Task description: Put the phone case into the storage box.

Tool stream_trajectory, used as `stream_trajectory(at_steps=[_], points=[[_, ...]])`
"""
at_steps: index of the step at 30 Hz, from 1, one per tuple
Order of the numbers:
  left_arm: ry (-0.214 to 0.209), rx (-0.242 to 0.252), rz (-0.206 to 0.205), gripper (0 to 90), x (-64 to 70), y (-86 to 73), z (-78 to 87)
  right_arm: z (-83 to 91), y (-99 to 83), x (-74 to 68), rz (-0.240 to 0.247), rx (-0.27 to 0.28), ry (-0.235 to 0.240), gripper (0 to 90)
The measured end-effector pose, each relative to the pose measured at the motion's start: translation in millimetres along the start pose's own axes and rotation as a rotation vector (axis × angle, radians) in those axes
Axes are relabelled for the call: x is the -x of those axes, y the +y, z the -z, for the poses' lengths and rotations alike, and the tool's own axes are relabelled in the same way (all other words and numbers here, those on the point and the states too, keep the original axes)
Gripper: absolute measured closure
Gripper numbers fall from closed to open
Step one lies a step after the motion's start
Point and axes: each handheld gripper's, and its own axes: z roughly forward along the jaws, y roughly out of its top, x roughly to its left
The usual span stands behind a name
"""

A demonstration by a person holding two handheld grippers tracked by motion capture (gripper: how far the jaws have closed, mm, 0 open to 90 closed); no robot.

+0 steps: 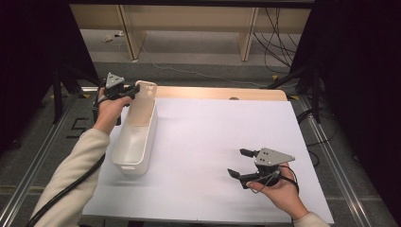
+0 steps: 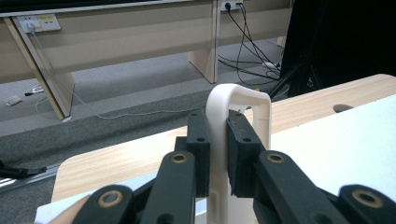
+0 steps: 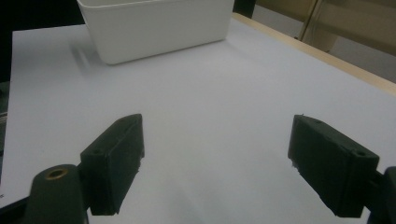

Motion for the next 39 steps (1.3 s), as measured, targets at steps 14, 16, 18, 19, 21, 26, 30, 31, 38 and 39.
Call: stream_trajectory(at_steps=[14,16,18,19,21,26,30,31,38,39], points=[[0.001,-0.02,-0.015,80.7,-3.3,0.2,-3.5,1.2,1.1,-0.1,-0.003,-0.004,0.003,19.7],[0.001,-0.025,-0.02,80.7,-3.1,-0.5,-3.8,0.5,0.5,-0.3,-0.003,0.001,0.006,19.7],[-0.004,-0.028,-0.027,80.7,-3.4,-1.7,-4.1,-0.1,-0.2,-0.1,0.002,0.0,0.003,19.7],[-0.003,-0.031,-0.031,80.7,-3.4,-2.7,-4.4,-0.1,-0.3,0.2,0.003,0.001,0.001,19.7],[-0.006,-0.032,-0.034,80.7,-4.1,-4.6,-5.4,0.2,0.3,-0.2,-0.003,0.003,0.004,19.7],[-0.004,-0.037,-0.032,80.7,-6.7,-6.3,-5.6,0.7,0.2,0.1,0.003,-0.012,0.005,19.7],[-0.001,-0.038,-0.029,80.6,-6.5,-6.3,-5.5,-0.2,0.1,-0.6,-0.001,0.002,0.005,19.7],[-0.002,-0.037,-0.03,80.6,-6.5,-6.4,-5.7,0.8,0.4,-0.4,-0.001,-0.01,0.009,19.7],[-0.005,-0.046,-0.043,80.2,-9.7,-7.3,-6.0,0.9,0.5,-0.7,-0.006,-0.012,0.012,19.7],[-0.005,-0.05,-0.047,80.1,-10.7,-7.7,-6.1,0.7,0.4,-0.4,0.0,-0.011,0.01,19.8]])
